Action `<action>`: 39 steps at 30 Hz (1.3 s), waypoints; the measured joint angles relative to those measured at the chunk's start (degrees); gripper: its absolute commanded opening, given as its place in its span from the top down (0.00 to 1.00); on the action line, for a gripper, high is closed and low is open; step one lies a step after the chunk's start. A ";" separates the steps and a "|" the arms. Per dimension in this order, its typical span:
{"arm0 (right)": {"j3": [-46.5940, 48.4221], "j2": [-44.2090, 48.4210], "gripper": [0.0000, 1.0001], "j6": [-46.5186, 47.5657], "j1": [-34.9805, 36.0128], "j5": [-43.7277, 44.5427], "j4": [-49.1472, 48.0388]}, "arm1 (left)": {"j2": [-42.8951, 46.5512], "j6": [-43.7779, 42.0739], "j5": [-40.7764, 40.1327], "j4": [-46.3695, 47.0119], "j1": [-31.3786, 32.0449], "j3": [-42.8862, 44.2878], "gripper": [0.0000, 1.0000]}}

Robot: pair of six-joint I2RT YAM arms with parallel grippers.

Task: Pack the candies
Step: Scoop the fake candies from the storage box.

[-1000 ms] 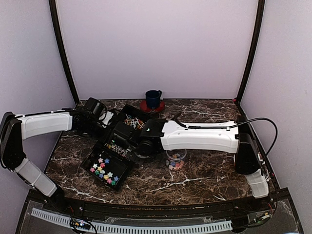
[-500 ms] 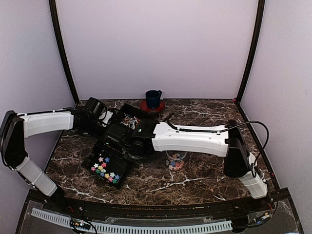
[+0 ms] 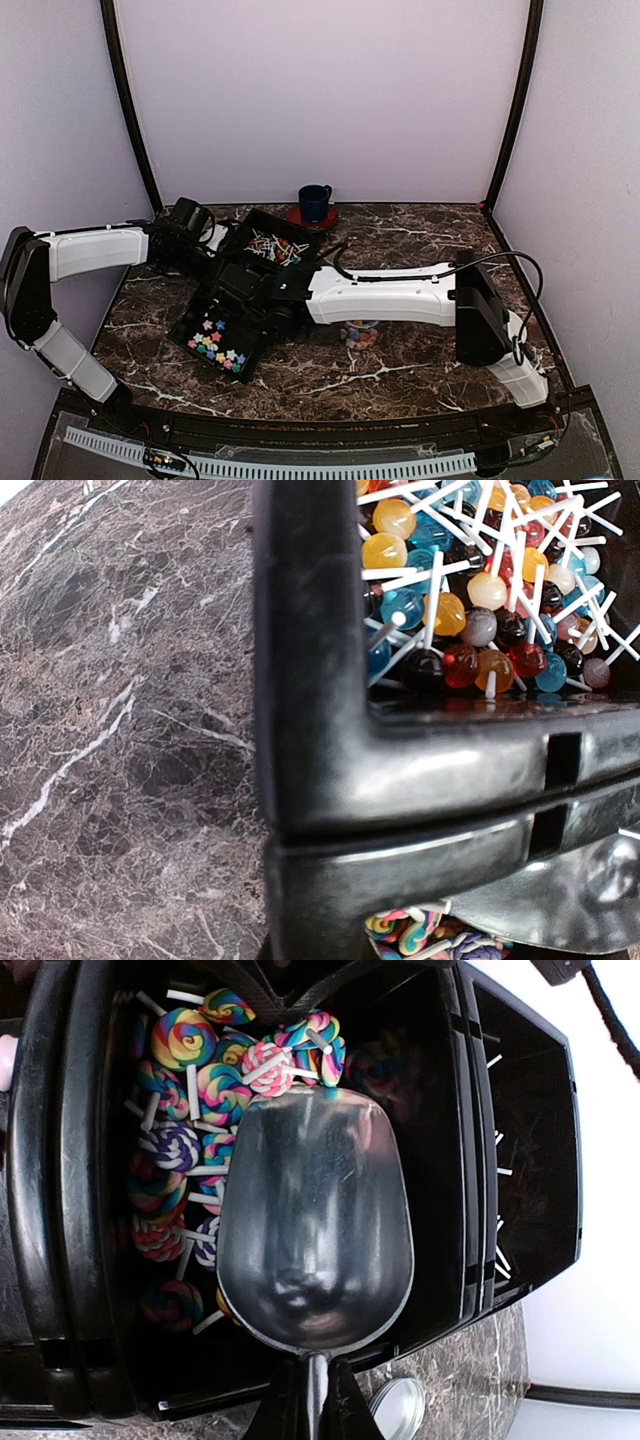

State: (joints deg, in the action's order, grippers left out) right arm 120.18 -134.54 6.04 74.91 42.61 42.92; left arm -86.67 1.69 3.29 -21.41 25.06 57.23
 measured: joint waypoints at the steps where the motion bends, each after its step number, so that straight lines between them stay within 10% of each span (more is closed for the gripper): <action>1: -0.79 0.26 1.00 0.98 -0.02 -0.04 -1.07 | 0.00 -0.15 0.13 -0.02 -0.13 -0.02 1.00; 16: -28.85 14.05 1.00 9.64 -1.18 -7.17 -25.88 | 0.44 -2.34 5.86 -0.11 0.17 -1.68 1.00; 39: -33.92 13.07 1.00 10.75 -1.44 -4.81 -43.50 | 1.31 1.51 -1.53 -7.87 1.51 4.44 1.00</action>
State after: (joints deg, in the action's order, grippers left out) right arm 86.26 -121.47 16.80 73.47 37.80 -0.58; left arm -85.36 3.20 1.76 -29.28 26.57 61.67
